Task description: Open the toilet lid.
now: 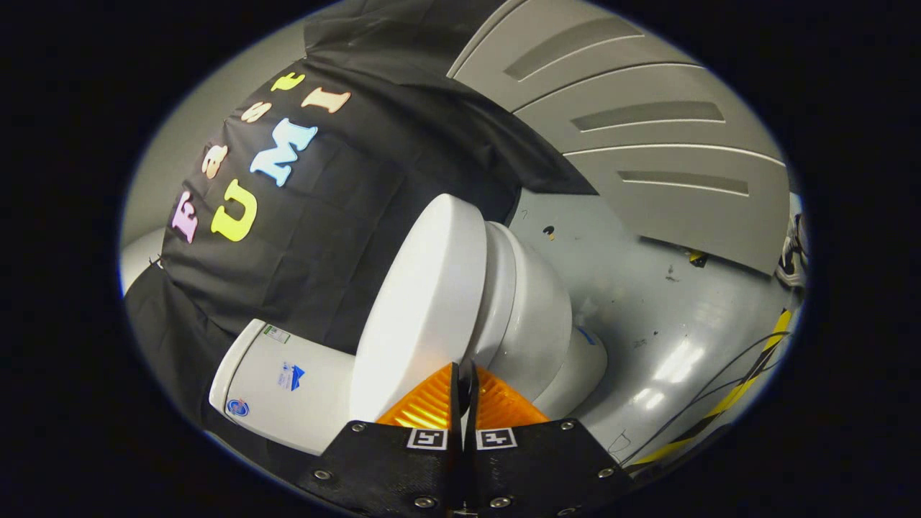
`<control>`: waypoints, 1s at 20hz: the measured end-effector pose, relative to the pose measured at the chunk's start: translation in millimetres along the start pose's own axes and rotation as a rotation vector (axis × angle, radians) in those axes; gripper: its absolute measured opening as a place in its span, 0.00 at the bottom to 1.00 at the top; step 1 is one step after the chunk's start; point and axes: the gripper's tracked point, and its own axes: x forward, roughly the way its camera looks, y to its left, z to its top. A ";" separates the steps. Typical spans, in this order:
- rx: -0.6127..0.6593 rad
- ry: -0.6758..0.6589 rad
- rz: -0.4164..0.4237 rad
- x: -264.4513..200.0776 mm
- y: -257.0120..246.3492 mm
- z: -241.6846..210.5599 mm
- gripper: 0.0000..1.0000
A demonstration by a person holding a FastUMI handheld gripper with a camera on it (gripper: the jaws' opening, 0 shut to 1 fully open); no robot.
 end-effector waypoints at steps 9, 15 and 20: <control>-0.009 -0.010 -0.055 -16.8 38.6 12.3 0.00; -0.124 0.032 -0.096 -23.1 58.0 13.8 0.00; -0.333 0.083 -0.151 -29.5 77.6 24.4 0.00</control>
